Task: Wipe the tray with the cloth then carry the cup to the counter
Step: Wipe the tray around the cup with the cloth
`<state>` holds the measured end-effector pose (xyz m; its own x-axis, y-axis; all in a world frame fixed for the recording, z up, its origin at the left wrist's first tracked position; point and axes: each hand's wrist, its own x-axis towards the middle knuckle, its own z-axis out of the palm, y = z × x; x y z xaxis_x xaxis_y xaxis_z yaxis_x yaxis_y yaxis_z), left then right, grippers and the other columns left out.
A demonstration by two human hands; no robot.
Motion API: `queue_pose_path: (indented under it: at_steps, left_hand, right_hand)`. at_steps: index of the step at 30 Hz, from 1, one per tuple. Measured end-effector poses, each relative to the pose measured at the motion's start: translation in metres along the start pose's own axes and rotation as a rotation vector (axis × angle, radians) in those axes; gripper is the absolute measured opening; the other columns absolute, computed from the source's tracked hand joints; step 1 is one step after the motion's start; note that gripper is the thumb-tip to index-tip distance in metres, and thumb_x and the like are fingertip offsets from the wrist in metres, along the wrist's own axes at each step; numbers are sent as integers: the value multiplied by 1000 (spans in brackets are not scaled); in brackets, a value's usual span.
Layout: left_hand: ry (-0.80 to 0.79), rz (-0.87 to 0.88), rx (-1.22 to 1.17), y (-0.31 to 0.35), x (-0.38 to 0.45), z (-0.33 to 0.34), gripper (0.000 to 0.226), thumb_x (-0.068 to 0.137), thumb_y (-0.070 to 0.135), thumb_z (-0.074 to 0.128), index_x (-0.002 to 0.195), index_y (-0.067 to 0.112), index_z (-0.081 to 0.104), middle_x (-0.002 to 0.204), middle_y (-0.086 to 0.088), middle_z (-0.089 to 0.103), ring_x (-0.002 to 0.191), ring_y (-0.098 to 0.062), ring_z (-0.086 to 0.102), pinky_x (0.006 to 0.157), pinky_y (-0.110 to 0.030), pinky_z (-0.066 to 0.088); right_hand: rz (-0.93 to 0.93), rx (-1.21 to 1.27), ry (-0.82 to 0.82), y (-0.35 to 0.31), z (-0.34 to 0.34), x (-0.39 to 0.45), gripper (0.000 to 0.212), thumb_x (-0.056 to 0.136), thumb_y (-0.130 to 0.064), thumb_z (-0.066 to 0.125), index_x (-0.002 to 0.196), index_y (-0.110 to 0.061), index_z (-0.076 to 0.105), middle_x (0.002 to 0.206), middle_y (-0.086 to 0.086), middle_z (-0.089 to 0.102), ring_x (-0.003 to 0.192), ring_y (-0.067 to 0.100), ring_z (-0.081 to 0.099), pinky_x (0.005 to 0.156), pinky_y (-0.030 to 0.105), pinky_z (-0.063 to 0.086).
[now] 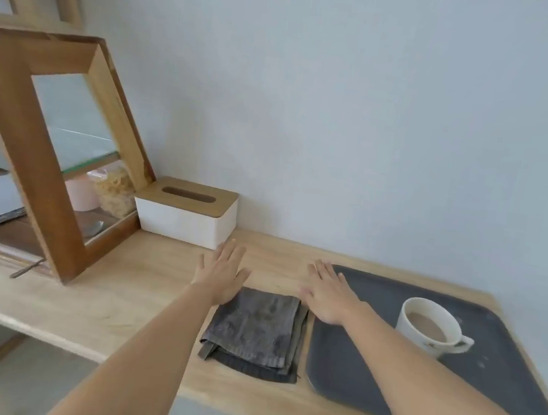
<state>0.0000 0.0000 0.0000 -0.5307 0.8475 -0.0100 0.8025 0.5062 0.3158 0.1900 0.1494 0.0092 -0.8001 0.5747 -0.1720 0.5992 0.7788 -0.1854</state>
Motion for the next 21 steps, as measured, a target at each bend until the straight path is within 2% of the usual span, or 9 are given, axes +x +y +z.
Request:
queue_pose_path:
  at_steps: [3,6,8,9,11,12,14,16,21]
  left_hand:
    - [-87,-30,-52,-6,-5,23,61,98,50,22,153,26,10,163,3,1,150,-20,-4,117,-56,1]
    - [-62,-21,-58,-12,-9,46,57,97,53,23,149,29,25,162,4,12,149,-20,3,117,-54,2]
    - [28,27,-118,-12,-10,49,40,97,49,30,130,33,46,150,3,39,142,-21,28,116,-54,12]
    - [73,65,-171,-11,-11,49,27,97,45,35,114,33,52,132,3,54,126,-20,46,112,-54,22]
    - [162,124,-253,-10,-16,49,10,95,36,43,93,31,52,96,9,62,91,-14,58,97,-48,40]
    - [195,133,-299,-13,-20,47,8,95,32,47,90,29,51,89,10,63,83,-14,58,89,-44,45]
    - [202,159,-397,1,-31,41,10,96,25,50,87,29,50,82,8,64,77,-12,59,73,-35,47]
    - [243,147,-475,2,-41,28,10,96,22,50,88,27,51,78,5,64,74,-8,59,64,-26,43]
    - [339,295,-473,34,-62,-17,6,93,20,57,88,23,57,72,5,63,72,-8,57,59,-11,40]
  right_hand:
    - [-10,20,-36,-10,26,-1,68,99,-51,22,152,-10,11,162,9,-2,149,24,-9,120,49,2]
    - [-4,135,93,-17,45,-4,58,97,-50,32,140,-12,41,153,7,31,147,23,8,119,52,10]
    - [-11,236,230,-25,46,-10,41,96,-43,43,116,-11,59,125,5,56,137,24,28,117,51,19]
    - [-18,274,277,-29,48,-12,31,96,-36,47,103,-9,61,113,5,61,132,26,34,116,49,22]
    - [-41,329,327,-37,50,-19,20,96,-26,50,93,-7,56,100,8,61,128,31,40,113,45,26]
    - [-67,357,338,-43,49,-20,16,97,-23,50,92,-8,53,97,9,59,121,32,44,107,43,34]
    - [-64,464,353,-38,42,-36,17,97,-23,49,84,-13,43,82,7,55,88,25,52,76,34,44]
    - [-79,576,332,-43,30,-41,24,97,-23,50,79,-15,37,63,1,44,57,17,39,54,29,32]
    - [-114,640,362,-24,-19,-78,19,93,-24,57,81,-15,46,60,-3,43,54,13,36,54,24,30]
